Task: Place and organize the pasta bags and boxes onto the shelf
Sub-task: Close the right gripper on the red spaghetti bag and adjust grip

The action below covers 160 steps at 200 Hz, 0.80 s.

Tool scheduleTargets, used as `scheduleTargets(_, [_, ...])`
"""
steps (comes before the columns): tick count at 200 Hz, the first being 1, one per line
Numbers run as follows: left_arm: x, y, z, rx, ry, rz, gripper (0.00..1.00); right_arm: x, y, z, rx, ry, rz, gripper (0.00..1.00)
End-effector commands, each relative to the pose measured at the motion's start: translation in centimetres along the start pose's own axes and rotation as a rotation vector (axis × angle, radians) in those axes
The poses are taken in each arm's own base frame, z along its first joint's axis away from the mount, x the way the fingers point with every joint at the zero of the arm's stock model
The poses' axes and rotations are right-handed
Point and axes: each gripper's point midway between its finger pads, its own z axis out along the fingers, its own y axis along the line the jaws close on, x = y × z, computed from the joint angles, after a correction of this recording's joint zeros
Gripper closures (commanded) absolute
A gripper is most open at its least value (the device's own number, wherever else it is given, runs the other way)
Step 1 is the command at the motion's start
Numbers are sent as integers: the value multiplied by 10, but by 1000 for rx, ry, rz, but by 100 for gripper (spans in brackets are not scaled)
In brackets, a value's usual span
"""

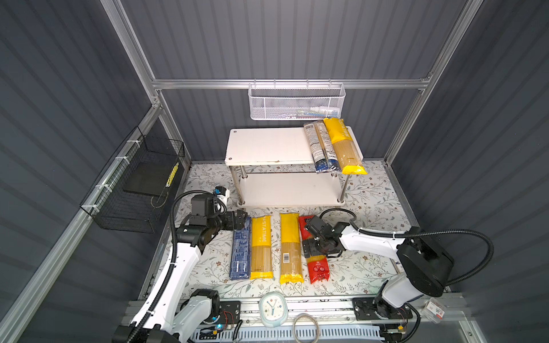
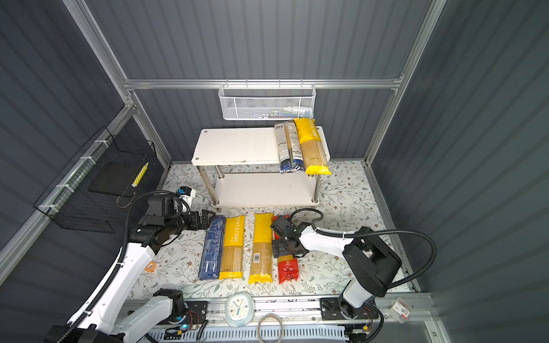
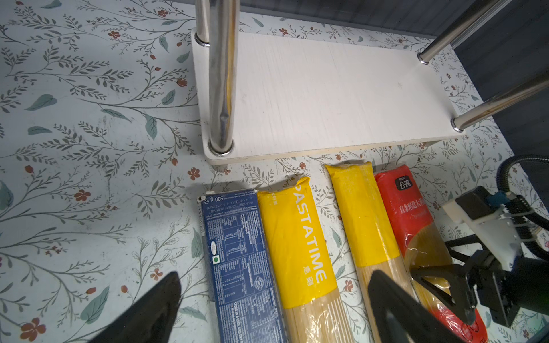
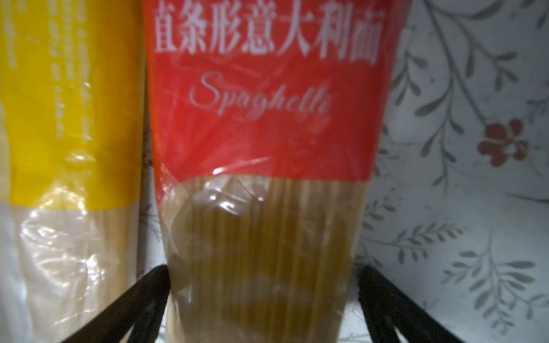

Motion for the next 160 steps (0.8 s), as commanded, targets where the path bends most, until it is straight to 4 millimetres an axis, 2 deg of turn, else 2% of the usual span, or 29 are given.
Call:
scheduleTargets(1, [-7,-5,-8,9,-18,29,1,-2,-1,8,17,-1,-19,1])
scheduleTargets(29, [-8,-5,-8,9,-18,29,1,-3,10,11,-35,5,-19,1])
scheduleTargets(43, [-7,-5,-8,9,-18,28,1,-9,22,12,-93,-14,-15,1])
scheduleTargets(58, [-8,-5,-8,8,-19,29,1,-9,23,13,-98,-15,-11,1])
scheduleTargets(83, [-7,-5,-8,9,-18,29,1,-2,5,19,-3,7,-1,1])
scheduleTargets(112, [-7,-5,-8,9,-16,28,1,19,-23,26,145,98,-14,2])
scheduleTargets(140, [-7,-5,-8,8,-17,28,1,29,-21,33,131,137,-10,8])
scheduleTargets(160, [-7,-5,-8,10,-17,28,1,28,-18,32,118,123,-1,11])
